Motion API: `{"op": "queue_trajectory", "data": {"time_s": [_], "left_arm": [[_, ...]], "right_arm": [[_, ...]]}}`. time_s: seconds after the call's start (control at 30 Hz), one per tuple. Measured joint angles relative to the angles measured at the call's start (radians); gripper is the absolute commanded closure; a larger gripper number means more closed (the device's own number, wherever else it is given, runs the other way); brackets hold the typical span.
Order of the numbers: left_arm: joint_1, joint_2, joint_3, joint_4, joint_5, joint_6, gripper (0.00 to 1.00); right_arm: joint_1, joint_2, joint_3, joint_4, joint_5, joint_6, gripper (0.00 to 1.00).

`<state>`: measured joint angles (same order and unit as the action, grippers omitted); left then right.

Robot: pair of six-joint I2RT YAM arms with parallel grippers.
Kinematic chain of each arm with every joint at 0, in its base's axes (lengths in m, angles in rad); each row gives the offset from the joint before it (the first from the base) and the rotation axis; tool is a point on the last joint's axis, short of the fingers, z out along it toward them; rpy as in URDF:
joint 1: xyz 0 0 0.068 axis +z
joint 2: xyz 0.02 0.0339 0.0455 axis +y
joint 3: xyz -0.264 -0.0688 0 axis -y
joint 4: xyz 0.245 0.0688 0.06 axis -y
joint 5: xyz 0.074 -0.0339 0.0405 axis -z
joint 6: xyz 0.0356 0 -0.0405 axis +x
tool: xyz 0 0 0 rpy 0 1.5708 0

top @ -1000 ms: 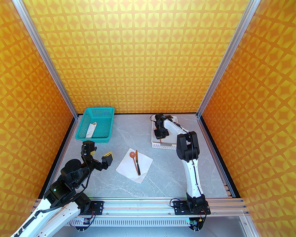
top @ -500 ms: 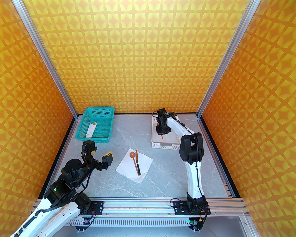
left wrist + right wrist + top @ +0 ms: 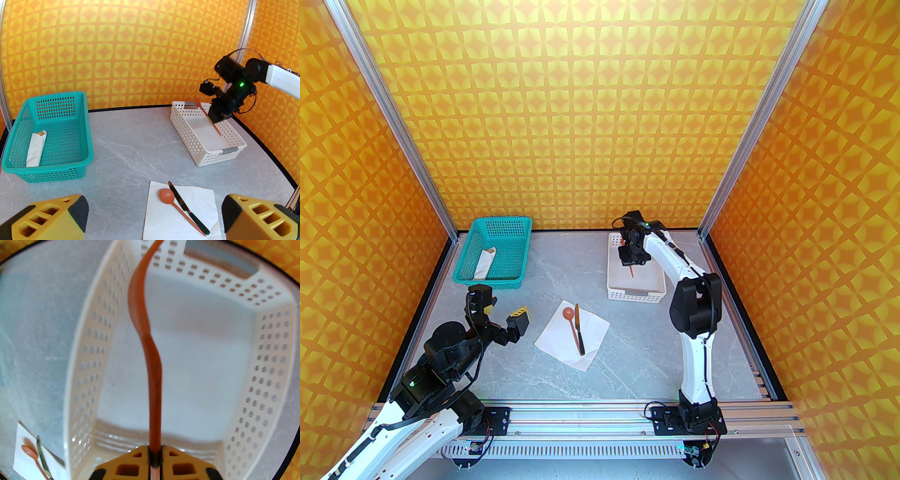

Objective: Place the utensils on the paper napkin and roll it up

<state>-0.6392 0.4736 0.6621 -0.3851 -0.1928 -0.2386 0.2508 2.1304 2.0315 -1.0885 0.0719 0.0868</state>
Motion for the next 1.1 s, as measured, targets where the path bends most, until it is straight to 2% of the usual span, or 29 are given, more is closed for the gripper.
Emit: {"op": "queue_trajectory", "data": {"time_s": [0.2, 0.43, 0.7, 1.1], "left_arm": [[0.000, 0.000, 0.000, 0.000, 0.000, -0.004, 0.01], [0.000, -0.003, -0.018, 0.008, 0.001, -0.019, 0.01], [0.000, -0.040, -0.053, 0.008, 0.001, -0.040, 0.01], [0.000, -0.064, -0.063, 0.008, 0.002, -0.048, 0.01]], "right_arm": [[0.000, -0.102, -0.024, 0.003, -0.035, 0.018, 0.88], [0.031, -0.253, -0.165, 0.030, -0.101, 0.057, 0.88], [0.124, -0.408, -0.370, 0.096, -0.152, 0.130, 0.88], [0.283, -0.556, -0.634, 0.200, -0.158, 0.274, 0.88]]}}
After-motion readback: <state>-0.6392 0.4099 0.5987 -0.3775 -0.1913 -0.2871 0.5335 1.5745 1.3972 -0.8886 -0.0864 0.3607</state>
